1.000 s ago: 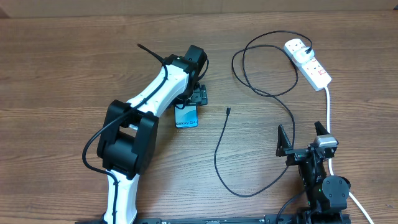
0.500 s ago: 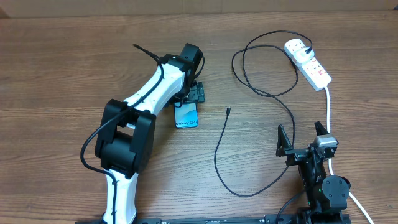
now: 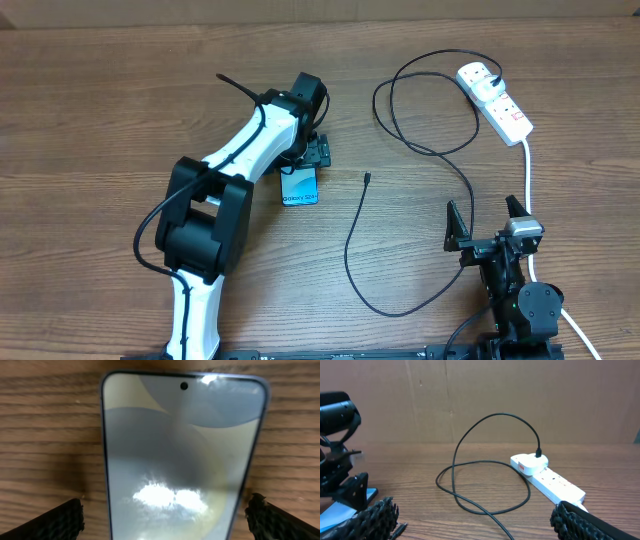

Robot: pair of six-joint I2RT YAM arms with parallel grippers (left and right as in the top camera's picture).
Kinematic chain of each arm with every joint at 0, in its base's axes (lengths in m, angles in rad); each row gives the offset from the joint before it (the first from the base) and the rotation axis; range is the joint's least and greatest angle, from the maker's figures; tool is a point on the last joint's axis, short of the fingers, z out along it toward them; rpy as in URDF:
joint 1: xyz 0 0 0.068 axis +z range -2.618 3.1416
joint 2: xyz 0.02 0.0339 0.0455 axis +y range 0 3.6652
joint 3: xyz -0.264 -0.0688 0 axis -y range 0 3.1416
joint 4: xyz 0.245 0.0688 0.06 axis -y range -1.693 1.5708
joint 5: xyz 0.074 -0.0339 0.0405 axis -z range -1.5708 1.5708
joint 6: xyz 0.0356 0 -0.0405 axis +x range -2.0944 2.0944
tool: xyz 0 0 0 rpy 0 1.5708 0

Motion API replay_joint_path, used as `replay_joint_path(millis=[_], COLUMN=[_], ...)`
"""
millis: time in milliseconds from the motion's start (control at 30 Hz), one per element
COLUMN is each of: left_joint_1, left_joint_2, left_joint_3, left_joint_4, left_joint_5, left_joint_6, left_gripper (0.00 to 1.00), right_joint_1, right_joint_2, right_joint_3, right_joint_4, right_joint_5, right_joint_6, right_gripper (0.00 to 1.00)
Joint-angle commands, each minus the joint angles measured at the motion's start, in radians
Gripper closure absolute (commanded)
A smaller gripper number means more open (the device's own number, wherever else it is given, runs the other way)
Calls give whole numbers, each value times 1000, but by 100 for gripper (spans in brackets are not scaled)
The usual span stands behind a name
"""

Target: Plug charger to phone and switch on socket

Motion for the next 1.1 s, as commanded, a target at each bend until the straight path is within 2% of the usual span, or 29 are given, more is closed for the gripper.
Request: replay_joint_path(millis=[0,733,1067], left_joint_1=[-8,0,29], left_joint_2=[50,71,72], left_joint_3=[-5,-6,-70], left_joint_4=[6,-1,20], left_joint_5=[28,27,70], left_joint_6=[48,74,93], left_gripper=[0,0,0], right_joint_1=[5,5,5], right_joint_2=[-10,-10,-10], right_joint_3=[-11,-11,-11], right_joint_4=[6,6,6], right_joint_5=[2,2,2], right_joint_6=[2,2,2], right_gripper=[0,0,0])
